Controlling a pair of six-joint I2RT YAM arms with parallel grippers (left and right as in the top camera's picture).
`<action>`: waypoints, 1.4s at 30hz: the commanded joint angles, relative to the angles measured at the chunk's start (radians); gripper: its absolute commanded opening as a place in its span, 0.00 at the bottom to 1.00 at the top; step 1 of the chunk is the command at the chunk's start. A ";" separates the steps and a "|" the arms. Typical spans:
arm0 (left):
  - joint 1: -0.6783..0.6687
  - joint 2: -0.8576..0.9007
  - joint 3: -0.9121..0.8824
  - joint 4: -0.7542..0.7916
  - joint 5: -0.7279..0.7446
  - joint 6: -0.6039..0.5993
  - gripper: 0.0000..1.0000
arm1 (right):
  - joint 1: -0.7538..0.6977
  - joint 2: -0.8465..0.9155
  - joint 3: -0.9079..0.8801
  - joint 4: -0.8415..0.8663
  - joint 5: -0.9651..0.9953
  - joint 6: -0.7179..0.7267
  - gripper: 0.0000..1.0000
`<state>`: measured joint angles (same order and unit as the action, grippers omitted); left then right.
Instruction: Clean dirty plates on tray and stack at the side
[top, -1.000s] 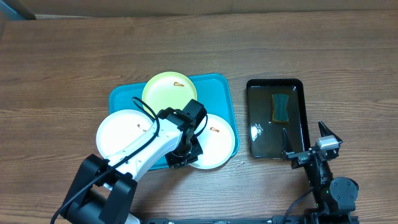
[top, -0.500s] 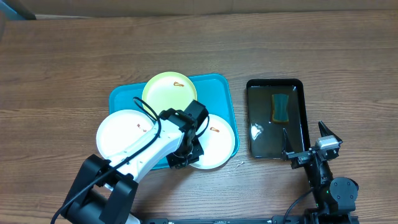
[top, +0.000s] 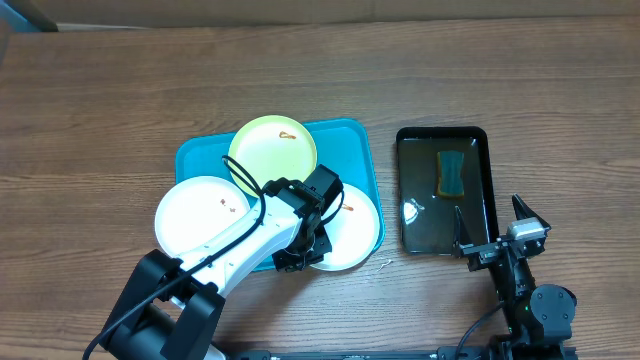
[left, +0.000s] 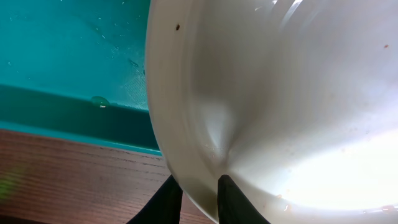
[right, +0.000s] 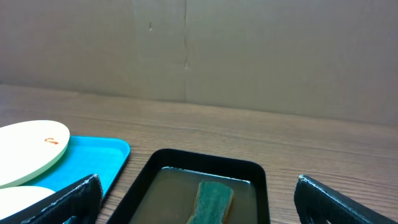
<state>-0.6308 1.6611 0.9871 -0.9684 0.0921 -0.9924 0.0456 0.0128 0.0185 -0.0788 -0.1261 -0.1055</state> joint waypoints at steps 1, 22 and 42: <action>-0.010 0.000 -0.010 0.000 -0.020 -0.011 0.26 | -0.004 -0.010 -0.010 0.005 0.001 -0.004 1.00; -0.019 0.000 -0.010 0.001 -0.014 -0.026 0.15 | -0.004 -0.010 -0.010 0.005 0.001 -0.004 1.00; -0.019 0.000 -0.010 0.003 0.023 0.203 0.34 | -0.004 -0.010 -0.010 0.005 0.001 -0.004 1.00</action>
<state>-0.6422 1.6611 0.9859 -0.9684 0.1040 -0.9009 0.0456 0.0128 0.0185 -0.0784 -0.1265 -0.1051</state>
